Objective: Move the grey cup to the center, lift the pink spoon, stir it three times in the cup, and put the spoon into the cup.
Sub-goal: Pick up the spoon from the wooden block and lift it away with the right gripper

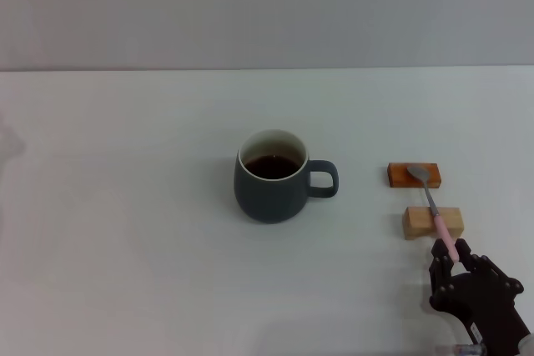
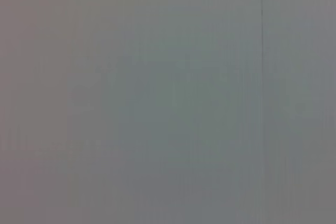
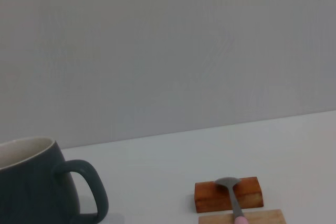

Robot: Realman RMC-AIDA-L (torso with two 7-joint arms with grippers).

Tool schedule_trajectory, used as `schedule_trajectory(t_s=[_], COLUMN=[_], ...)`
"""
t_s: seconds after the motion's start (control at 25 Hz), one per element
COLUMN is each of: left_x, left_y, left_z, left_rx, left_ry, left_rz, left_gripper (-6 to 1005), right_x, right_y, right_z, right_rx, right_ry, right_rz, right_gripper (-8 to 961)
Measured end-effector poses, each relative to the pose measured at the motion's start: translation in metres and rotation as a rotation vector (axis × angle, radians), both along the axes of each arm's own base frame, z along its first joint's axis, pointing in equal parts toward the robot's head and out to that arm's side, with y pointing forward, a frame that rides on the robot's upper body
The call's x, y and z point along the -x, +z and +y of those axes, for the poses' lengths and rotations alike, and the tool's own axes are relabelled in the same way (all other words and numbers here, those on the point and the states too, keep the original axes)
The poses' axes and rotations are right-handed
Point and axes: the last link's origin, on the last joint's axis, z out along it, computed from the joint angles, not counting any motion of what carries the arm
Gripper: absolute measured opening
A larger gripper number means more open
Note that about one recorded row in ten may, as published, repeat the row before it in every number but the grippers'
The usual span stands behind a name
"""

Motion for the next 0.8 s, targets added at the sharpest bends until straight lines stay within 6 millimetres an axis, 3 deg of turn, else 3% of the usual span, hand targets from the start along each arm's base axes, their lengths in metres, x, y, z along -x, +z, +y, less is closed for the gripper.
schedule_trajectory(t_s=[0.8], left_x=[0.0000], left_y=[-0.0004], left_z=[-0.0006], left_rx=[-0.001], left_ry=[0.000], left_rz=[-0.001], left_gripper=[-2], right_x=[-0.0002], right_y=[0.0003], right_z=[0.0003], right_rx=[-0.002], right_ry=[-0.001], right_rz=[0.003], right_gripper=[196])
